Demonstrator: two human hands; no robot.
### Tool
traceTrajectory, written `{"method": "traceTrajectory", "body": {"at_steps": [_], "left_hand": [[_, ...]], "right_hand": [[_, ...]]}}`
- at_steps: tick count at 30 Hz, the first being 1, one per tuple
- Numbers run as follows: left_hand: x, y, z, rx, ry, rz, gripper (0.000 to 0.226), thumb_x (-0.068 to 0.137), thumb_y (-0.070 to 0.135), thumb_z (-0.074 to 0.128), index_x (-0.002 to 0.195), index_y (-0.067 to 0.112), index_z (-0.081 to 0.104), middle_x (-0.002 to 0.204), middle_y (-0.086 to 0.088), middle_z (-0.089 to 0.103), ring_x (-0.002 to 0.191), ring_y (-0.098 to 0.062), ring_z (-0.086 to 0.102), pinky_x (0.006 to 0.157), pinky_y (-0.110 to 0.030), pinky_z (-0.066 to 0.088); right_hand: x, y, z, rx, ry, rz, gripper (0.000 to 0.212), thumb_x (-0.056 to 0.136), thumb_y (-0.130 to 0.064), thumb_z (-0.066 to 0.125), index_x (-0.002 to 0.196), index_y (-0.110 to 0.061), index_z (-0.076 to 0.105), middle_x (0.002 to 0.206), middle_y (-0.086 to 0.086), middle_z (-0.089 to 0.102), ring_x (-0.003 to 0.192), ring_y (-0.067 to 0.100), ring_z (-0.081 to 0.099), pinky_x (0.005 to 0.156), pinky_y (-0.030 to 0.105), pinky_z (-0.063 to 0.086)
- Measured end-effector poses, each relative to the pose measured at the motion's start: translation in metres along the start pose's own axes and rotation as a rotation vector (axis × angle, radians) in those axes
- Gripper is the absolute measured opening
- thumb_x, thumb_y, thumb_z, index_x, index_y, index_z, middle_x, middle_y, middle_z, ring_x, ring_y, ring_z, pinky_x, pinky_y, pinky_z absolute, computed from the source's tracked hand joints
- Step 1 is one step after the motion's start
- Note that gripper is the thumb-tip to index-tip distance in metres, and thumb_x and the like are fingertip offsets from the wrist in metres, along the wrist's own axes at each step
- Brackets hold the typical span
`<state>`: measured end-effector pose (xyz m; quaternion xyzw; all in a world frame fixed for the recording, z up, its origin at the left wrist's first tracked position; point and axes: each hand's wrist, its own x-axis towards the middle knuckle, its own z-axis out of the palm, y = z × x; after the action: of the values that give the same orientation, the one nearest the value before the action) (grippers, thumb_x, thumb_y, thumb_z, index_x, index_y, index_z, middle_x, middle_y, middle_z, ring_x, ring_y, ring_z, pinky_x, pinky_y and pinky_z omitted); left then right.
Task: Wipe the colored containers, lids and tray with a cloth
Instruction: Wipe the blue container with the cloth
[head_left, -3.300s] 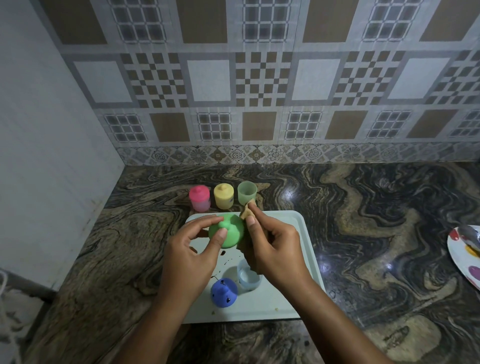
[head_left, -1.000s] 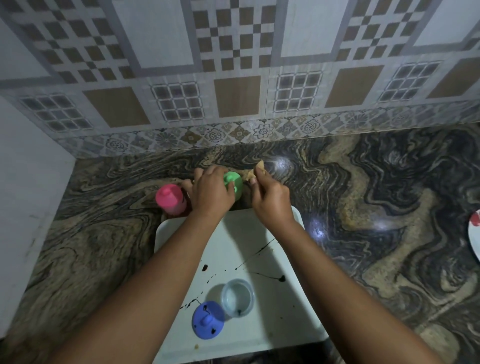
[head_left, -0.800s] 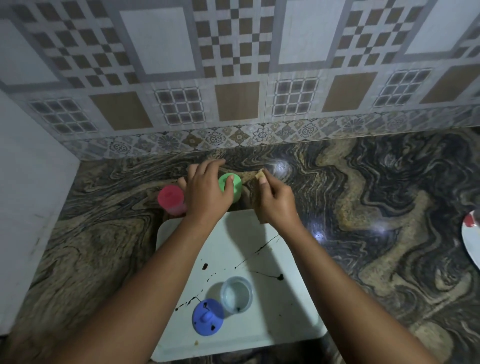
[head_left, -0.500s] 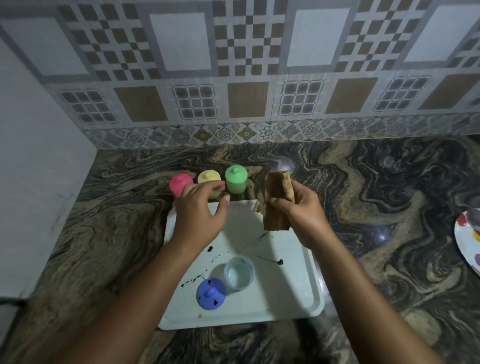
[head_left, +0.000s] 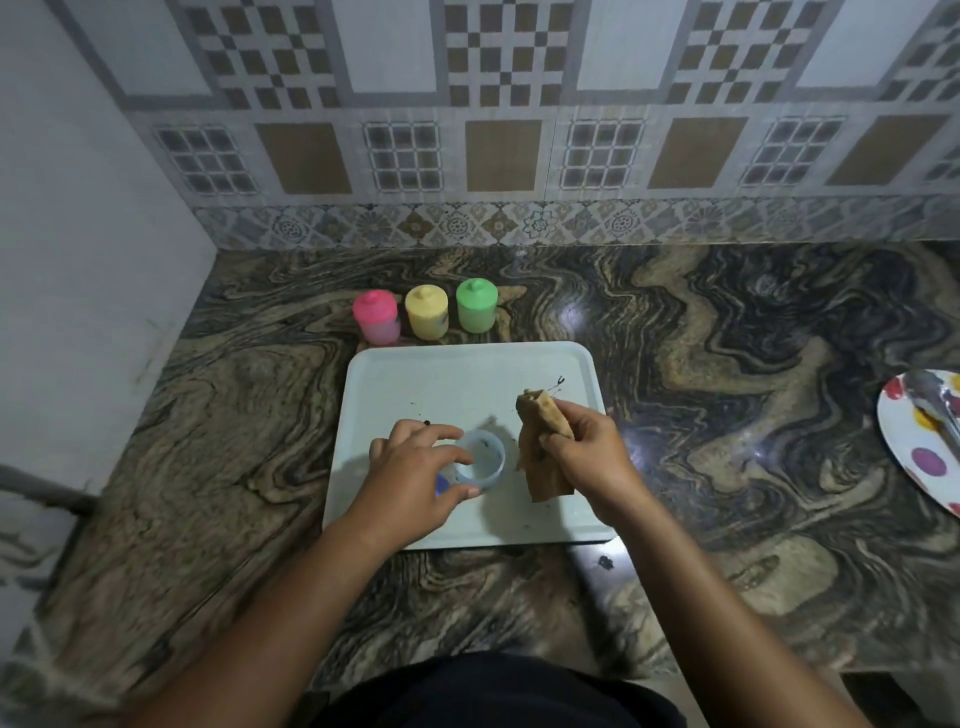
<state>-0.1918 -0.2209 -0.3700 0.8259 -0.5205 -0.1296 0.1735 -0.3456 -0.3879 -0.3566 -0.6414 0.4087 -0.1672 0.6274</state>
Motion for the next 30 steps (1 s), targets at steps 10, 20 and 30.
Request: {"method": "traceTrajectory", "body": {"at_steps": [10, 20, 30], "left_hand": [[-0.007, 0.001, 0.014, 0.046, 0.18, 0.041, 0.01, 0.084, 0.025, 0.074, 0.086, 0.034, 0.074, 0.132, 0.013, 0.061, 0.117, -0.023, 0.05, 0.083, -0.036, 0.032], [0.001, 0.014, -0.032, -0.401, 0.19, 0.014, 0.011, 0.091, 0.013, 0.068, 0.096, 0.02, 0.076, 0.1, 0.012, 0.073, 0.091, 0.004, 0.063, 0.079, -0.007, 0.042], [0.02, 0.051, -0.107, -0.682, 0.358, 0.002, 0.006, 0.088, 0.018, 0.073, 0.09, 0.023, 0.075, 0.085, 0.015, 0.073, 0.077, 0.007, 0.066, 0.07, -0.006, 0.046]], "right_hand": [[-0.015, 0.018, 0.012, -0.045, 0.001, 0.056, 0.019, 0.099, -0.008, 0.058, 0.099, -0.02, 0.073, 0.088, 0.002, 0.071, 0.08, 0.016, 0.063, 0.073, 0.028, 0.054], [-0.02, 0.013, 0.016, 0.0, -0.004, -0.025, 0.02, 0.101, -0.021, 0.059, 0.092, -0.006, 0.07, 0.081, 0.01, 0.067, 0.076, 0.021, 0.06, 0.069, 0.034, 0.049], [-0.059, -0.051, 0.024, 0.252, -0.238, -0.389, 0.058, 0.075, -0.005, 0.088, 0.126, -0.018, 0.065, 0.096, 0.007, 0.076, 0.086, 0.025, 0.072, 0.071, 0.041, 0.062]]}}
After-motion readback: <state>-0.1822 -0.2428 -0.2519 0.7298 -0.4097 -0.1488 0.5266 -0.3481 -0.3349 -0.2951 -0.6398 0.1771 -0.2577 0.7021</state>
